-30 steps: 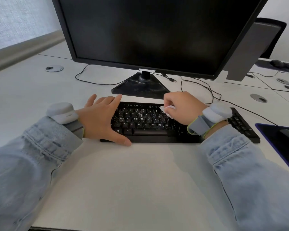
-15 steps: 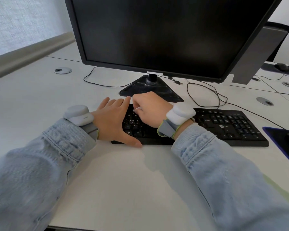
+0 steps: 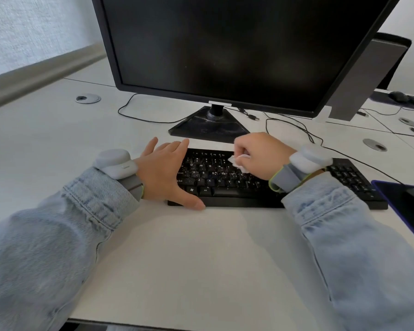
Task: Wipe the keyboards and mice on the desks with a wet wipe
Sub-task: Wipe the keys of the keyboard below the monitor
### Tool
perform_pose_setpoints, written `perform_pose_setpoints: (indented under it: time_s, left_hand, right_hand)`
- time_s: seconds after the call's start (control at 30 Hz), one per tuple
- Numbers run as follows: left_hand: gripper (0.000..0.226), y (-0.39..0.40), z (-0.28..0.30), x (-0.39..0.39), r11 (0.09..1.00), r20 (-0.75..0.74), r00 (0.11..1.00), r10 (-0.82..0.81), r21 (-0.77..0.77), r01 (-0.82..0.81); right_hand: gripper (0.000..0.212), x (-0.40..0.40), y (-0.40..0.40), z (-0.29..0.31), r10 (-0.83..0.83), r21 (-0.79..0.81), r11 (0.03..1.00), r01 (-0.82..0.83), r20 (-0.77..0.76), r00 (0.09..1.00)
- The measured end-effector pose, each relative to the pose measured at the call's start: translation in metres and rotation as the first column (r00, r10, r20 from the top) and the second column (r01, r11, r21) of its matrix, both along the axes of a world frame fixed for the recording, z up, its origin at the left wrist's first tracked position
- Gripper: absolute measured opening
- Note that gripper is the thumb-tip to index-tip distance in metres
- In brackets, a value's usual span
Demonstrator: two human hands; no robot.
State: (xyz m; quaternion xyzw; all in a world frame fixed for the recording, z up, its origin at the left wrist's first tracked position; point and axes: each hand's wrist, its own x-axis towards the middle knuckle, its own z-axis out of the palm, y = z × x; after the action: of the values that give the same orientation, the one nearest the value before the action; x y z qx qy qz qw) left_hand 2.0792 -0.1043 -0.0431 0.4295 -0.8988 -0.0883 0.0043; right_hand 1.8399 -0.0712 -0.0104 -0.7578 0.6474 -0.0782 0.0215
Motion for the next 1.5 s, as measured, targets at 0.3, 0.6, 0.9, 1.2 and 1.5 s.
perform_pose_setpoints:
  time_s: [0.3, 0.6, 0.9, 1.2, 1.5]
  left_hand:
    - [0.162, -0.003, -0.002, 0.0, 1.0, -0.027, 0.999, -0.024, 0.005, 0.024]
    - [0.159, -0.008, -0.005, 0.001, 0.999, -0.019, 0.999, -0.036, 0.014, 0.036]
    - [0.161, -0.01, -0.005, 0.002, 0.999, -0.006, 0.999, -0.033, 0.003, 0.033]
    - [0.153, 0.003, -0.006, -0.012, 0.996, -0.004, 0.999, -0.047, -0.077, 0.046]
    - [0.152, 0.011, -0.008, -0.023, 0.99, -0.004, 1.0, -0.02, -0.136, 0.019]
  right_hand:
    - [0.012, -0.049, 0.013, 0.002, -0.163, -0.028, 0.986, 0.164, 0.021, 0.986]
    - [0.009, 0.021, 0.018, -0.006, 0.132, -0.113, 0.988, -0.11, 0.218, 0.967]
    - [0.017, -0.019, 0.02, 0.005, -0.072, 0.049, 0.996, 0.073, -0.024, 0.997]
    - [0.017, 0.014, 0.024, 0.005, 0.03, -0.161, 0.987, -0.003, 0.167, 0.985]
    - [0.019, -0.011, 0.025, 0.004, -0.08, 0.025, 0.996, 0.08, -0.004, 0.997]
